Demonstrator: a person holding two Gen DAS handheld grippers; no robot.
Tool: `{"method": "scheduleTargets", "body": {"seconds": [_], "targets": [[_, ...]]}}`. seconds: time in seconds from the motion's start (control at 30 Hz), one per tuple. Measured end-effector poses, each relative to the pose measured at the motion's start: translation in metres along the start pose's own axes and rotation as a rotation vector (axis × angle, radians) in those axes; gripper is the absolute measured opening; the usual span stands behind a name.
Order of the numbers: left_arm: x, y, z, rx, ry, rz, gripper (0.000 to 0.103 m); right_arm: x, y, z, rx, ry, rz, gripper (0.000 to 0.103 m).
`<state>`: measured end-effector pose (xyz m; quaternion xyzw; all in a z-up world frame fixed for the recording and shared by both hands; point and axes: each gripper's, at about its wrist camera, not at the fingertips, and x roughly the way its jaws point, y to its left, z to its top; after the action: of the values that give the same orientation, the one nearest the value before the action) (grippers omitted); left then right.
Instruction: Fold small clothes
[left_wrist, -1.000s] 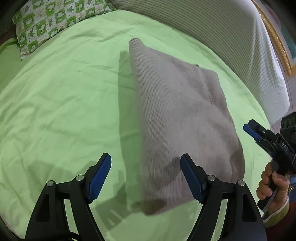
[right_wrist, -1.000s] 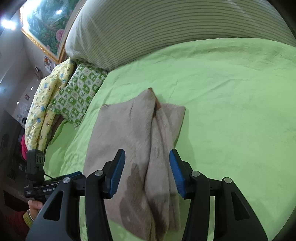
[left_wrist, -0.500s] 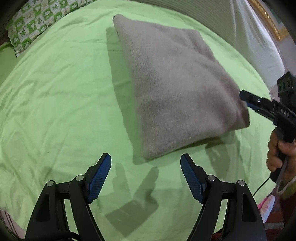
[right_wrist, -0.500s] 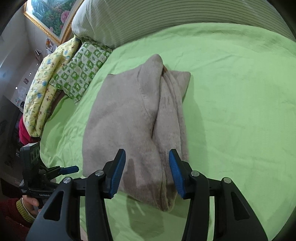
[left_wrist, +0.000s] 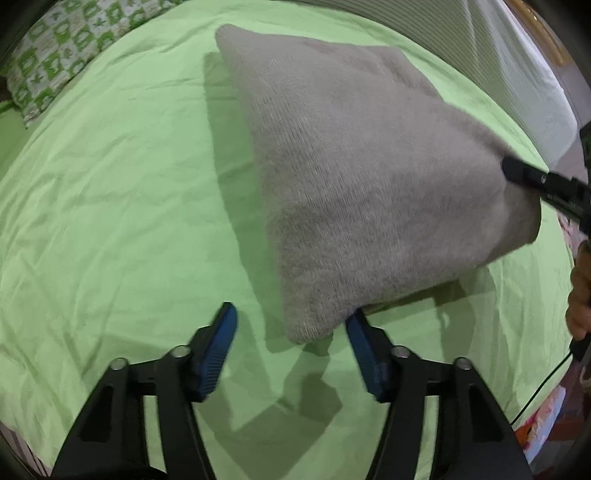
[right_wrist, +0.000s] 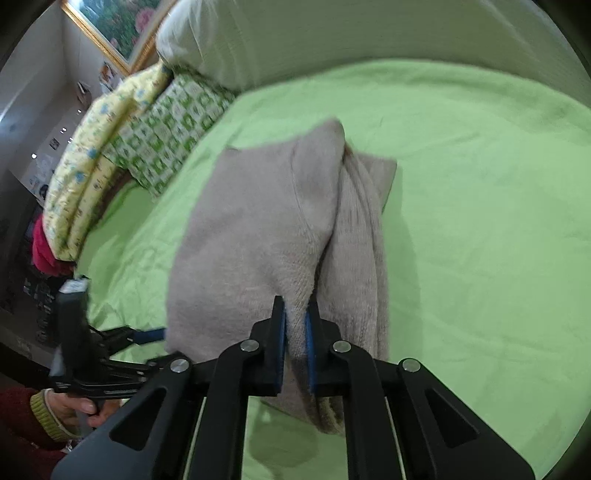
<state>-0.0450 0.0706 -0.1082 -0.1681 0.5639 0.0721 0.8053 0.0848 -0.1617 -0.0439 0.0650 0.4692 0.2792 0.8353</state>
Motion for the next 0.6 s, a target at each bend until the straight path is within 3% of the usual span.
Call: {"method": "scheduleTargets", "body": {"seconds": [0.1,0.3,0.43,0.53,0.6], "targets": [[0.006,-0.004,-0.005,0.021,0.018,0.022,0.046,0.007,-0.010,-0.006,-0.019,0.035,-0.060,0.010],[0.006,0.001,-0.007,0.013,0.026,0.011,0.047,0.031,-0.026,-0.017,0.030,0.079,-0.091,0.013],[-0.013,0.010,-0.008,-0.001,0.019,0.002,0.047,0.015,-0.023,-0.011,0.073,0.048,-0.080,0.027],[-0.035,0.017,-0.004,-0.034,-0.010,-0.030,0.047,-0.004,-0.019,-0.001,0.067,-0.016,-0.098,0.028],[-0.049,0.020,0.003,-0.051,-0.052,-0.052,0.054,-0.014,-0.015,0.009,0.072,-0.068,-0.080,0.028]]}}
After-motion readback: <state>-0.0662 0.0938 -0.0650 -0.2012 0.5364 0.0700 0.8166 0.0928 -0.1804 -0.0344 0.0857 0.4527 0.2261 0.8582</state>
